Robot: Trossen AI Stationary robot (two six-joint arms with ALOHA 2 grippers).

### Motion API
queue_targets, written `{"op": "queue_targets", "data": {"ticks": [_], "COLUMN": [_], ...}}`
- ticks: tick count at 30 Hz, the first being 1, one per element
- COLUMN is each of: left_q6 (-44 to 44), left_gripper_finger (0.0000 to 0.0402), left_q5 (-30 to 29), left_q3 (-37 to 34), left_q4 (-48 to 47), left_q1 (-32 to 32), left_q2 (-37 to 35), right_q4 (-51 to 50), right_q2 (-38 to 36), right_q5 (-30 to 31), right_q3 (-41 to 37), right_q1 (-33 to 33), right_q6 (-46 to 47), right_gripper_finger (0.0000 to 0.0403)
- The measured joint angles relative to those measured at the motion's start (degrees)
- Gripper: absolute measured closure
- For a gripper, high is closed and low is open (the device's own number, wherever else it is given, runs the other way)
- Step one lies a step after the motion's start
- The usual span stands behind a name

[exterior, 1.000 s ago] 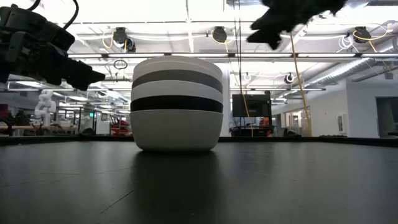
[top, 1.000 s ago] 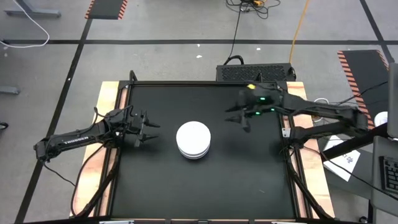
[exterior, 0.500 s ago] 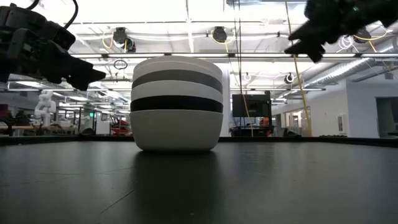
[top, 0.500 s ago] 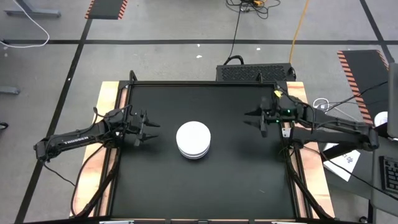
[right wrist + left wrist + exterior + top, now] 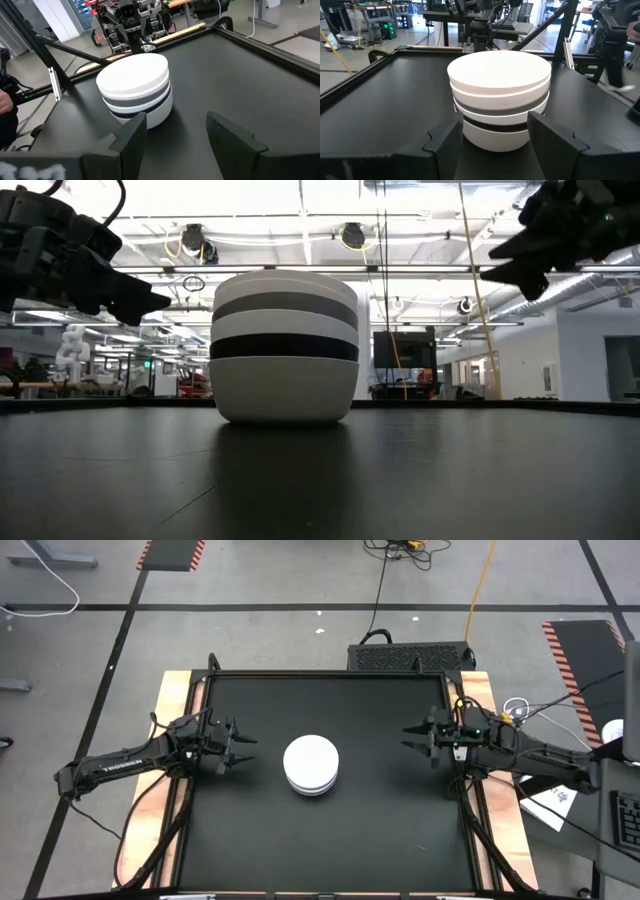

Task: Nest bowls inside each other
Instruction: Return to Home Position

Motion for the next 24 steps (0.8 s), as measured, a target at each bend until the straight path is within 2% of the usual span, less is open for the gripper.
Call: {"op": "queue_targets", "data": {"ticks": [4,11,24], "left_q6": [-0.1,-0.5,-0.6], "left_gripper_finger": [0.0179,0.0179,0.0179], "left_q5": [0.0,0.0,0.0], "left_q3": [0.0,0.0,0.0], "left_q4": [0.0,0.0,0.0], "left_q1": [0.0,0.0,0.0], "left_q2": [0.0,0.0,0.0], "right_q4": [2.2,12.4,16.2], "right_q2": [-2.2,-4.4,-4.4], "right_q5": [0.0,-0.1,-0.5], "right_q3": [-4.1,-11.1,-14.9], "right_q1": [0.0,0.0,0.0], "right_q6": [1.5,3.0,2.0], "right_gripper_finger": [0.0204,0.0204,0.0204]}}
